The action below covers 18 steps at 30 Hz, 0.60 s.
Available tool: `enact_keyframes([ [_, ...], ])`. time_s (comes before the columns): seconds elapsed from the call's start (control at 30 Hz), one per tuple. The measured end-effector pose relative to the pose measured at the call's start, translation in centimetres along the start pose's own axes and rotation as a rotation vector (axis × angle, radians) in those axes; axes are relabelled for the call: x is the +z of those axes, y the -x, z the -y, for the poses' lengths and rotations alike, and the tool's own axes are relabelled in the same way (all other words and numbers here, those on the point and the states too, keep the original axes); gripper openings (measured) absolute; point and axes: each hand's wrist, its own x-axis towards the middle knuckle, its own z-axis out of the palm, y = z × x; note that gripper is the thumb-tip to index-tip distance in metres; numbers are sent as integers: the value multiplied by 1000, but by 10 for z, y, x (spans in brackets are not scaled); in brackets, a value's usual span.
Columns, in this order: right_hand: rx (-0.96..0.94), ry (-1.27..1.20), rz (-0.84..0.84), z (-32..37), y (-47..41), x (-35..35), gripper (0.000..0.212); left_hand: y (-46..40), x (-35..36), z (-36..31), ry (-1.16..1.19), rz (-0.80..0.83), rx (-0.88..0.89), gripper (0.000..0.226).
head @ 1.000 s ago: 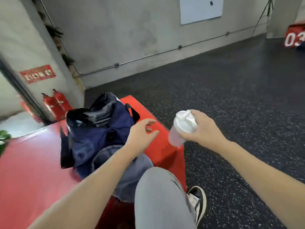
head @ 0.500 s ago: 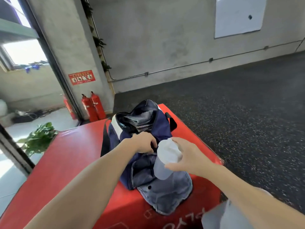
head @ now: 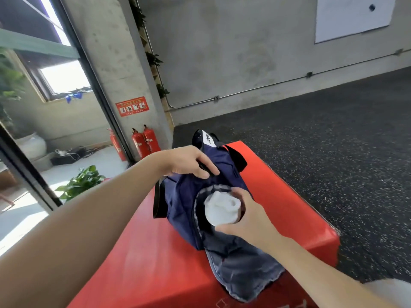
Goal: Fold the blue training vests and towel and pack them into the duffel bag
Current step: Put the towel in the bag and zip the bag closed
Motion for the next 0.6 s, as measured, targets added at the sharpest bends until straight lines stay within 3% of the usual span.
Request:
enact_keyframes([
  [0.27,160,-169,-15,-23,-25,36,73,12,-12,-1,55,7,10,31],
  [0.4,187,-221,4,-34,-33,44,78,11,-14,-3,96,7,29,30],
  [0.5,227,-244,-40,-33,-42,51,60,11,-11,-4,127,9,47,29],
  [0.6,307,-253,-86,-32,-49,56,58,10,-6,-3,209,9,78,27],
])
